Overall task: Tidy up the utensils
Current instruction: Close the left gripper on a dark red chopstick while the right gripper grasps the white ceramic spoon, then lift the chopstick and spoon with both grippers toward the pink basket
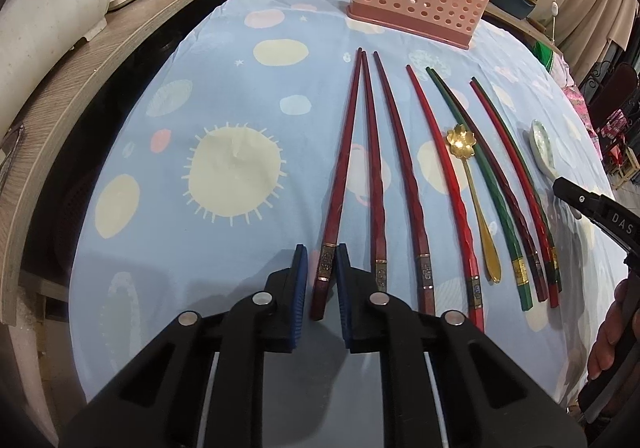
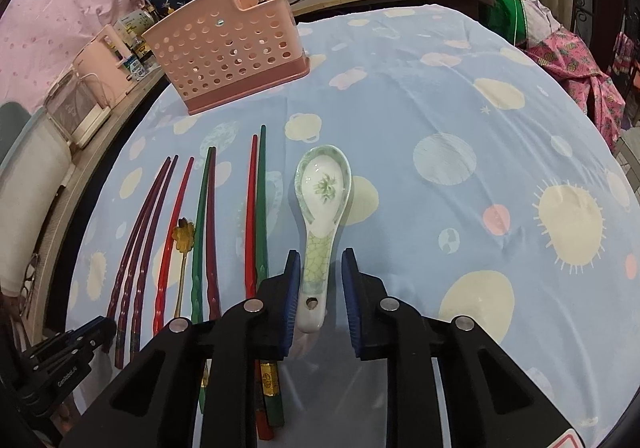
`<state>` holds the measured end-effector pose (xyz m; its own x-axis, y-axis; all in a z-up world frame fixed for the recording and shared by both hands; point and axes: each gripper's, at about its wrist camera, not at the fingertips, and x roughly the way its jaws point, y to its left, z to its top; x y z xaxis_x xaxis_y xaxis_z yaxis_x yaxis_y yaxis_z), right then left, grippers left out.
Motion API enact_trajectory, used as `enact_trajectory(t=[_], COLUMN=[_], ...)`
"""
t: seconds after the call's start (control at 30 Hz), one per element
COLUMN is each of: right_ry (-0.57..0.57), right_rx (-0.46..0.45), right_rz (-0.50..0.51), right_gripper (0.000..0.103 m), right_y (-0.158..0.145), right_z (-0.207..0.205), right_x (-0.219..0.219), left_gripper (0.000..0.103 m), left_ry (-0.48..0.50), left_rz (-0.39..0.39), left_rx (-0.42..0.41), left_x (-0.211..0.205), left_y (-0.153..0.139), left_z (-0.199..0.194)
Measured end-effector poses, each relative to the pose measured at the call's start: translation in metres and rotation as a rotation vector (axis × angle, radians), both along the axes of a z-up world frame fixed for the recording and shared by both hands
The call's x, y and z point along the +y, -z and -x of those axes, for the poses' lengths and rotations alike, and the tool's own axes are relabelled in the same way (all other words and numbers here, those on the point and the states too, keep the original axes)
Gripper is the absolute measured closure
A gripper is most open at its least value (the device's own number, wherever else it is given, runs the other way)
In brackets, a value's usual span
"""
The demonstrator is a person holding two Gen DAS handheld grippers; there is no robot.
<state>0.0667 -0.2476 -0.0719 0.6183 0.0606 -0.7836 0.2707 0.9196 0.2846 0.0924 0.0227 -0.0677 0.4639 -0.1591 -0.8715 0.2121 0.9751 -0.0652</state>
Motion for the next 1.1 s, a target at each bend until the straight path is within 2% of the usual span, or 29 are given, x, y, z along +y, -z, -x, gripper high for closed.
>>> enact_trajectory(t=[0.07, 0.2, 0.47, 0.67, 1.1], right_ry=[0.001, 0.004, 0.026, 0.021, -0.004], right_rx=[0.007, 0.006, -0.041, -0.011, -0.024], right_rz=[-0.027, -0.049, -0.074, -0.106, -0.034], right_gripper=[0.089, 0.09, 0.085, 0.088, 0.093], right_y=[0.004, 0.006, -0.008, 0.008, 0.01], right_z=[0.0, 0.001, 0.008, 0.005, 0.016], right_x=[-0.002, -0.005, -0.014, -0.017, -0.005], left_gripper=[0.089, 0.089, 0.088, 0.088, 0.091], left_ry=[-0.002, -0.002, -0.002, -0.003, -0.008], left_rz=[0.0, -0.006, -0.007, -0.006, 0.037], left_rx=[0.001, -0.001, -0.004, -0.006, -0.022], left_x=[0.0, -0.001, -0.001, -0.001, 0.003], left_y=[0.0, 0.0, 0.0, 0.001, 0.001], left_z=[0.0, 0.0, 0.001, 0.001, 0.005])
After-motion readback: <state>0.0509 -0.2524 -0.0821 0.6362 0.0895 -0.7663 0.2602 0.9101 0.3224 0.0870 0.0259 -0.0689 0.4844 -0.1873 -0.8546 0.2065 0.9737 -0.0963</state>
